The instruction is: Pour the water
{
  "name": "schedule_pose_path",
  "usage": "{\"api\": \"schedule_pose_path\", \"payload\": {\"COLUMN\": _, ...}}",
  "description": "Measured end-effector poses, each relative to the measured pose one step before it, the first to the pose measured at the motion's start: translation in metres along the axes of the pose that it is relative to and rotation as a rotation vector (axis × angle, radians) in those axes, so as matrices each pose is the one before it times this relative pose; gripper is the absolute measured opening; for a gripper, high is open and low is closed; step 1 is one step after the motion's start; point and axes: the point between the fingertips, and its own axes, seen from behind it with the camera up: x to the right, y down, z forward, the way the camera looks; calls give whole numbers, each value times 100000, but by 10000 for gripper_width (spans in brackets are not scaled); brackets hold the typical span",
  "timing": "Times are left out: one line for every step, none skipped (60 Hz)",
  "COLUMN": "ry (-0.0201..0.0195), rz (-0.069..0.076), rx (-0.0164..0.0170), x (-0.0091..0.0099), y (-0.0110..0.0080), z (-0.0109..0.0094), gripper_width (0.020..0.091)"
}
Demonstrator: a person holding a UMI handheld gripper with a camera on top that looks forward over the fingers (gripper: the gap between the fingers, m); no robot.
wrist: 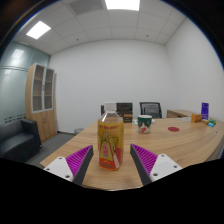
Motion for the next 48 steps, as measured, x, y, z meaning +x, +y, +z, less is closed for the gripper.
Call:
{"api": "schedule_pose_path", "payload": {"ry": 660, "rz": 369, "rx": -63, "x": -139, "y": 59, "z": 669, "gripper_width": 829}}
{"api": "schedule_pose_path", "payload": {"ry": 785, "rz": 148, "rx": -319, "x": -43, "y": 97, "z": 628, "gripper_width": 828}}
{"api": "schedule_pose_path", "payload": {"ry": 882, "rz": -17, "rx": -344, "x": -11, "y": 19, "z": 556, "gripper_width": 828}}
{"api": "schedule_pose_path", "payload": {"ry": 1062, "rz": -164, "rx": -148, "x": 70, "y": -24, "z": 496, "gripper_width": 828}}
{"api": "schedule_pose_path", "payload": {"ry": 1171, "rz": -200, "rx": -35, "x": 530, "y": -206, "z": 24, "gripper_width": 831}}
{"api": "schedule_pose_path", "payload": {"ry": 1315, "rz": -131, "rx": 466, "x": 82, "y": -233, "z": 520, "gripper_width": 831}}
{"api": "schedule_pose_path", "payload": {"ry": 1420, "rz": -266, "rx": 965, "x": -413, "y": -248, "z": 802, "gripper_width": 832}}
{"api": "schedule_pose_path", "payload": {"ry": 1430, "rz": -336, "rx": 664, "x": 156, "y": -229, "z": 441, "gripper_width": 834}}
{"api": "schedule_pose_path", "payload": {"ry": 1395, "rz": -565, "rx": 156, "x": 188, "y": -88, "z": 455, "gripper_width": 835}}
{"api": "schedule_pose_path", "payload": {"ry": 1136, "rz": -644, "rx": -326, "x": 119, "y": 12, "z": 348, "gripper_width": 838}}
{"api": "schedule_pose_path", "payload": {"ry": 829, "rz": -564, "rx": -450, "x": 79, "y": 27, "z": 375, "gripper_width": 836}}
{"api": "schedule_pose_path", "payload": {"ry": 608, "rz": -429, "rx": -329, "x": 5, "y": -18, "z": 331, "gripper_width": 828}}
{"api": "schedule_pose_path", "payload": {"ry": 662, "rz": -240, "rx": -37, "x": 25, "y": -88, "z": 321, "gripper_width": 808}}
{"api": "schedule_pose_path", "payload": {"ry": 819, "rz": -162, "rx": 233, "x": 50, "y": -122, "z": 299, "gripper_width": 757}}
{"api": "schedule_pose_path", "payload": {"ry": 1069, "rz": -238, "rx": 120, "x": 121, "y": -22, "z": 274, "gripper_width": 649}}
{"api": "schedule_pose_path", "payload": {"ry": 1540, "rz": -271, "rx": -251, "x": 58, "y": -262, "z": -186, "gripper_width": 622}}
{"api": "schedule_pose_path", "payload": {"ry": 1409, "rz": 168, "rx": -123, "x": -463, "y": -131, "z": -61, "gripper_width": 622}}
{"api": "schedule_pose_path", "payload": {"ry": 1258, "rz": 220, "rx": 26, "x": 93, "y": 113, "z": 76, "gripper_width": 618}}
{"api": "schedule_pose_path", "payload": {"ry": 891, "rz": 24, "rx": 228, "x": 18, "y": -53, "z": 3, "gripper_width": 604}}
{"api": "schedule_pose_path", "payload": {"ry": 414, "rz": -253, "rx": 408, "x": -56, "y": -17, "z": 16, "gripper_width": 593}}
{"api": "schedule_pose_path", "payload": {"ry": 178, "rz": -836, "rx": 310, "x": -91, "y": -10, "z": 32, "gripper_width": 581}}
{"api": "schedule_pose_path", "payload": {"ry": 173, "rz": -1317, "rx": 475, "x": -76, "y": -22, "z": 36, "gripper_width": 564}}
{"api": "schedule_pose_path", "payload": {"ry": -96, "rz": -1113, "rx": 567, "x": -153, "y": -88, "z": 69, "gripper_width": 555}}
{"api": "schedule_pose_path", "payload": {"ry": -367, "rz": -1006, "rx": 626, "x": -126, "y": -120, "z": -212, "gripper_width": 545}}
{"api": "schedule_pose_path", "payload": {"ry": -477, "rz": -784, "rx": 537, "x": -50, "y": -64, "z": -27, "gripper_width": 533}}
{"api": "schedule_pose_path", "payload": {"ry": -384, "rz": -643, "rx": 555, "x": -72, "y": -41, "z": -10, "gripper_width": 519}}
{"api": "schedule_pose_path", "payload": {"ry": -17, "rz": -481, "rx": 516, "x": -51, "y": -69, "z": 24, "gripper_width": 519}}
{"api": "schedule_pose_path", "payload": {"ry": 34, "rz": -527, "rx": 281, "x": 6, "y": -18, "z": 30, "gripper_width": 503}}
{"api": "schedule_pose_path", "payload": {"ry": -182, "rz": -143, "rx": 367, "x": -8, "y": -46, "z": 14, "gripper_width": 493}}
{"api": "schedule_pose_path", "payload": {"ry": -275, "rz": 240, "rx": 59, "x": -34, "y": 28, "z": 19, "gripper_width": 480}}
{"api": "schedule_pose_path", "payload": {"ry": -511, "rz": 307, "rx": -105, "x": -598, "y": 124, "z": 146, "gripper_width": 451}}
{"api": "schedule_pose_path", "payload": {"ry": -486, "rz": 1050, "rx": -84, "x": -32, "y": -50, "z": -25, "gripper_width": 449}}
{"api": "schedule_pose_path", "payload": {"ry": -258, "rz": 751, "rx": -212, "x": 28, "y": -39, "z": 8, "gripper_width": 447}}
{"api": "schedule_pose_path", "payload": {"ry": -524, "rz": 719, "rx": -462, "x": 0, "y": 14, "z": 20, "gripper_width": 449}}
{"api": "schedule_pose_path", "payload": {"ry": -665, "rz": 702, "rx": -371, "x": -58, "y": 20, "z": 38, "gripper_width": 448}}
{"api": "schedule_pose_path", "payload": {"ry": -1059, "rz": 777, "rx": -622, "x": -138, "y": 61, "z": -19, "gripper_width": 447}}
{"api": "schedule_pose_path", "payload": {"ry": -1174, "rz": 933, "rx": -777, "x": -151, "y": 21, "z": 49, "gripper_width": 447}}
{"api": "schedule_pose_path", "payload": {"ry": -1247, "rz": 1215, "rx": -768, "x": -171, "y": -24, "z": 120, "gripper_width": 447}}
{"api": "schedule_pose_path", "payload": {"ry": -1131, "rz": 1575, "rx": -412, "x": -157, "y": -157, "z": 134, "gripper_width": 447}}
{"api": "schedule_pose_path", "payload": {"ry": -1156, "rz": 1739, "rx": -24, "x": -147, "y": -281, "z": 172, "gripper_width": 448}}
{"api": "schedule_pose_path", "payload": {"ry": -1141, "rz": 1541, "rx": 121, "x": 8, "y": -166, "z": 699, "gripper_width": 448}}
{"api": "schedule_pose_path", "payload": {"ry": -1220, "rz": 1370, "rx": -291, "x": -154, "y": -328, "z": 230, "gripper_width": 447}}
{"api": "schedule_pose_path", "payload": {"ry": -1282, "rz": 1425, "rx": -692, "x": -5, "y": -322, "z": 256, "gripper_width": 446}}
{"api": "schedule_pose_path", "payload": {"ry": -1558, "rz": 1754, "rx": -716, "x": -217, "y": -312, "z": 166, "gripper_width": 446}}
{"api": "schedule_pose_path", "payload": {"ry": -1857, "rz": 2495, "rx": -339, "x": -328, "y": -447, "z": 189, "gripper_width": 446}}
{"api": "schedule_pose_path", "payload": {"ry": -2061, "rz": 3228, "rx": 80, "x": -366, "y": -582, "z": 218, "gripper_width": 447}}
{"api": "schedule_pose_path", "payload": {"ry": -2013, "rz": 3436, "rx": 244, "x": -342, "y": -626, "z": 318, "gripper_width": 447}}
{"api": "schedule_pose_path", "payload": {"ry": -1930, "rz": 3040, "rx": -6, "x": -340, "y": -615, "z": 326, "gripper_width": 446}}
